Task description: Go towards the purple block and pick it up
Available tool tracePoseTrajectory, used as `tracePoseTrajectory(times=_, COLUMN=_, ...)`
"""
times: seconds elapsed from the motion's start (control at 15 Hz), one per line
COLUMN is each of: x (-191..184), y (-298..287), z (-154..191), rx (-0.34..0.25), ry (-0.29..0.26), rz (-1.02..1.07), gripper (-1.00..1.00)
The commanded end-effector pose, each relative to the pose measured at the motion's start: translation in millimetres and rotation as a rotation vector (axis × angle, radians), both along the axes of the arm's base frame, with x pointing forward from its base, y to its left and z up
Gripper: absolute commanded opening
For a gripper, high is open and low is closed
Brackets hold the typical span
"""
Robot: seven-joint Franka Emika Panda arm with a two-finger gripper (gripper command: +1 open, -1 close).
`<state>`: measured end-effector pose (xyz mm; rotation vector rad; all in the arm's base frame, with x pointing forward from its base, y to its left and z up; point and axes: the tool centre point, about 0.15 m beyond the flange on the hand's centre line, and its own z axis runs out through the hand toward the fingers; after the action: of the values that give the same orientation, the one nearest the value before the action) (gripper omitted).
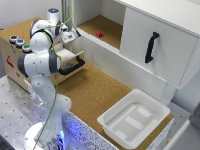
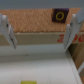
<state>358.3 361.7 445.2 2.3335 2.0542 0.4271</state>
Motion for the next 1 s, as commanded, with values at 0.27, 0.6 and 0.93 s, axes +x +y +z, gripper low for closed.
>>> tracePoseTrajectory(times=0.27, x=97, y=105, z=33, rx=-0.090, ry=0.108, rz=-0.017, gripper=1.00)
tracePoseTrajectory(times=0.6, x=121, y=126, z=15, rx=-0.143, ry=0.188, rz=-0.078, gripper=1.00)
tracePoseTrajectory(times=0.93, x=119, y=128, z=4, rx=-0.206, ry=0.227, rz=-0.098, gripper=1.00)
